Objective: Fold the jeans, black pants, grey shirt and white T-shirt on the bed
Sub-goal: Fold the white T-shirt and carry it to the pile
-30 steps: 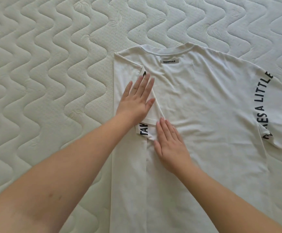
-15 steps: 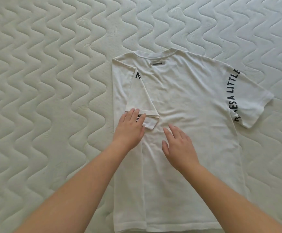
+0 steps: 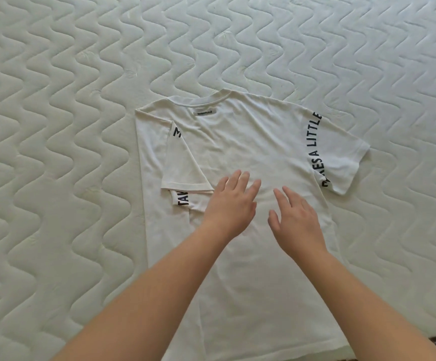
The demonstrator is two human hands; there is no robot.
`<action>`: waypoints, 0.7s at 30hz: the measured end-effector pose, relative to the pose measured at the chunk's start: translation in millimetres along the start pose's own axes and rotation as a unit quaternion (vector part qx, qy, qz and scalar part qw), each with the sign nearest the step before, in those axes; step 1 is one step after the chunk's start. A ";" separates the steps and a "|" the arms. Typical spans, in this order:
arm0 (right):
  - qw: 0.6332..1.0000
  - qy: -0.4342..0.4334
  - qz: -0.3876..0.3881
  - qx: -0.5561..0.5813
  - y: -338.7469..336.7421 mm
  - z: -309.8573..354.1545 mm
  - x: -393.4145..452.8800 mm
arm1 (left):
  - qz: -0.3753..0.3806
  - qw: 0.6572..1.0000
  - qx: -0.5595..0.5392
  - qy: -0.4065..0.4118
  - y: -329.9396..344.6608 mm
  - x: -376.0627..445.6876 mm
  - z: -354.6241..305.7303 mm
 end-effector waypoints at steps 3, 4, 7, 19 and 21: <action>1.000 0.015 0.000 0.007 -1.8 -31.1 22.3 | 0.028 1.000 0.002 0.006 11.5 30.7 -17.9; 1.000 0.017 0.002 0.006 -3.4 -39.9 29.0 | 0.036 0.999 0.003 0.007 14.3 40.6 -23.7; 1.000 0.012 0.010 0.001 -9.2 -63.7 50.7 | 0.053 0.999 0.001 0.004 17.5 72.5 -34.2; 0.999 0.037 0.016 0.017 -41.4 -159.7 167.9 | 0.066 0.997 0.016 -0.021 16.7 199.1 -19.2; 0.999 0.029 0.008 0.011 -48.1 -167.9 185.0 | 0.066 0.998 0.016 -0.007 12.9 219.3 -17.5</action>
Point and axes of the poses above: each hand's wrist, its own x-axis towards the middle knuckle, its own y-axis out of the palm, z = x × y, the point moved 8 cm from there along x, towards the middle knuckle, and after that the axes turned 7 degrees about z, right-handed, at the moved point
